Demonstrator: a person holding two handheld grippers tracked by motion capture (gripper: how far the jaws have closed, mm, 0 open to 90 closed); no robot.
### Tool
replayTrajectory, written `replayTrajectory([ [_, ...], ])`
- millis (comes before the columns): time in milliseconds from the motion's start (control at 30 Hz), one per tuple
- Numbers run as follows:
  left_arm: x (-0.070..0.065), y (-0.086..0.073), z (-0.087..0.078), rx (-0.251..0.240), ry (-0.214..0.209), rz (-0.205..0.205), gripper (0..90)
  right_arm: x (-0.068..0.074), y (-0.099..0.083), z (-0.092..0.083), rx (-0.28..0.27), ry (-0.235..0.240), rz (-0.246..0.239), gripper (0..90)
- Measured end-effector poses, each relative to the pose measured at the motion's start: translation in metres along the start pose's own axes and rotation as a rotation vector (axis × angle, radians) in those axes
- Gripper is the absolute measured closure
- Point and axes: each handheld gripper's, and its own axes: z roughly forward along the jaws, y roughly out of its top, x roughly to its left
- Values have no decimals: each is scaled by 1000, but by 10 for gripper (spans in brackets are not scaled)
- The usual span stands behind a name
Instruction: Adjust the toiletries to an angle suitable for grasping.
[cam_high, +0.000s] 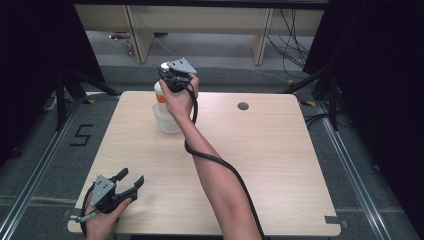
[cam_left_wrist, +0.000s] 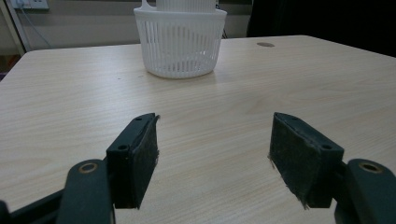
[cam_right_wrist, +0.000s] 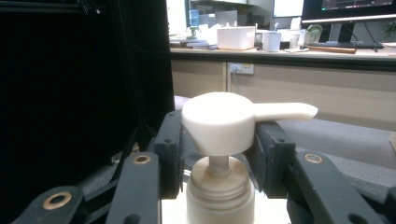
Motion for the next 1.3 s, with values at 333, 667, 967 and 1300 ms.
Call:
replayTrajectory([
  [333,0,0,0,4,2,0,318,0,-9,1,24,-13,16,598],
  [667,0,0,-1,2,3,-4,317,-2,-16,4,28,-3,3,598],
  [967,0,0,0,2,1,-1,317,0,-21,5,40,-11,13,598],
  [1300,0,0,-1,2,1,0,318,2,-24,4,51,-18,21,598],
])
